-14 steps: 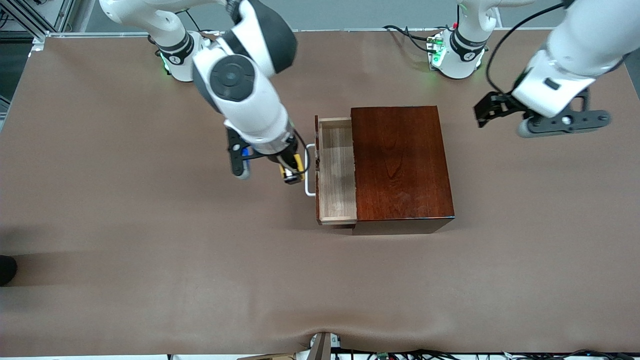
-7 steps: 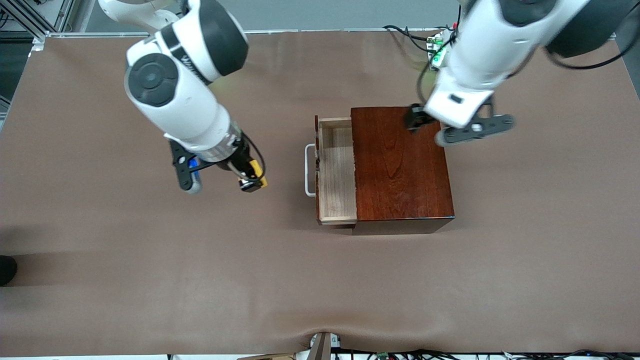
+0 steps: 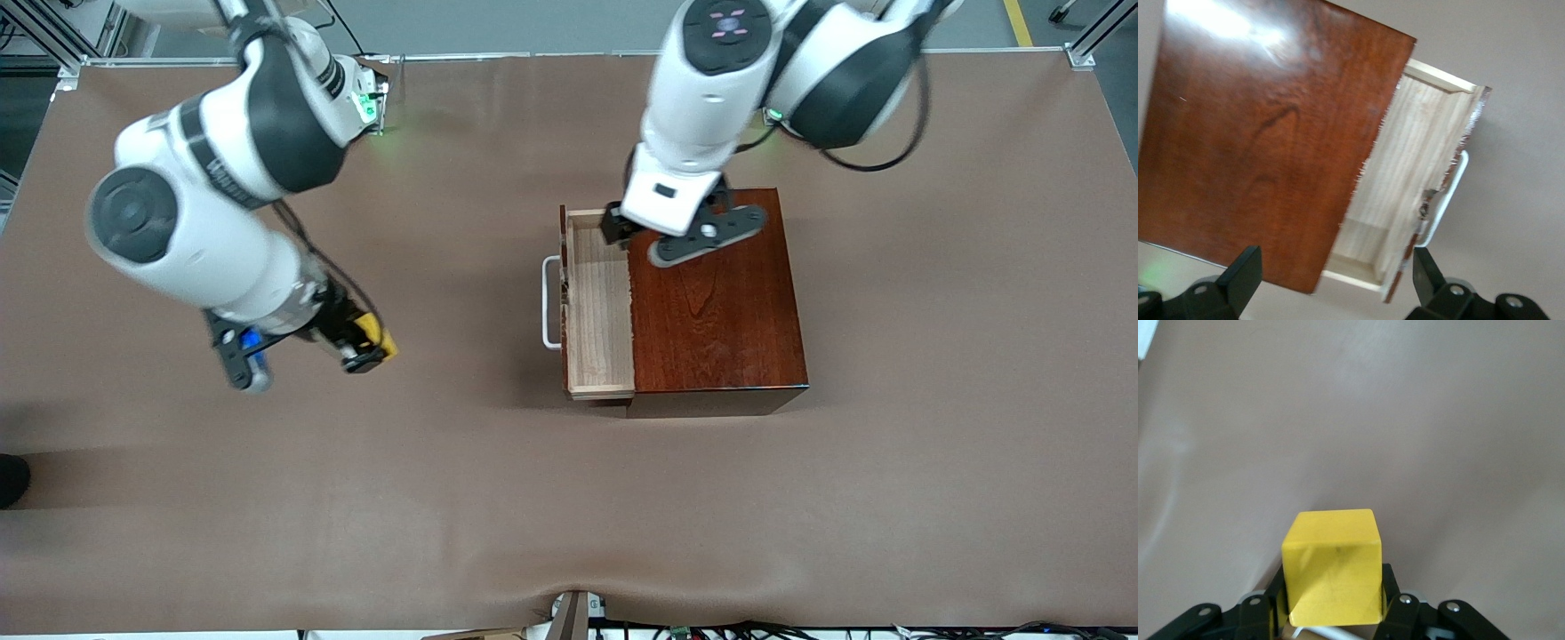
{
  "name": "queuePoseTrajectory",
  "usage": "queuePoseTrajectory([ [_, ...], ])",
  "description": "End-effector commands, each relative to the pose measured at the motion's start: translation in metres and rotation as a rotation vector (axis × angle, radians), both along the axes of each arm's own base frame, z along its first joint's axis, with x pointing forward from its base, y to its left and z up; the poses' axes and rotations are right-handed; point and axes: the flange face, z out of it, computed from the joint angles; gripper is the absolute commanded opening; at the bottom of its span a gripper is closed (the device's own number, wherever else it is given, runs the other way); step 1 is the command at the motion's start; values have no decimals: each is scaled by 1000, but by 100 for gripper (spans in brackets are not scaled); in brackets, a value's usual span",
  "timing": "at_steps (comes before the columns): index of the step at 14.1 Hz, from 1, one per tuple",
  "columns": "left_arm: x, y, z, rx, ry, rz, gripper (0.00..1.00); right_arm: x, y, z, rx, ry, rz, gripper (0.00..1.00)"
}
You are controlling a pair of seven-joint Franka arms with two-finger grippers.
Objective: Open drawer, take yellow block, close drawer
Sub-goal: 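Lift the cube with the right gripper while the left gripper reaches the handle, then push the drawer shut with the left gripper while the right gripper lowers the cube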
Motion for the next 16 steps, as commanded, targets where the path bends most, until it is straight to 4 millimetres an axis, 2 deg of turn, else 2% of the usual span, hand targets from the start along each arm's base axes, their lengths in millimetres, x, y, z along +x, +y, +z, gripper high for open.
queuePoseTrajectory([
  [1,-5,-54,-19,8,-56,67,100,-7,-34,-18,-6,53,78,0],
  [2,-6,-72,-30,-4,-65,112,100,-6,-47,-30,-9,75,88,0],
  [4,-10,-104,-57,-40,-92,210,100,-5,-79,-40,0,99,115,0],
  [6,-16,-129,-83,-52,-154,289,100,-9,-106,-60,14,137,180,0],
  [7,-24,-143,-100,-38,-177,310,100,-11,-117,-65,22,143,202,0],
  [9,-36,-166,-117,-38,-227,342,100,-11,-129,-72,30,150,239,0],
  [10,-37,-174,-132,-44,-231,380,100,-13,-138,-78,32,159,257,0],
  [13,-35,-187,-146,-122,-246,515,100,-17,-148,-90,49,171,359,0],
  [14,-37,-192,-155,-133,-247,545,100,-17,-157,-93,47,177,365,0],
  [15,-37,-194,-163,-136,-248,567,100,-16,-174,-102,46,183,376,0],
  [16,-35,-194,-179,-118,-243,590,100,-15,-185,-106,61,171,427,0],
])
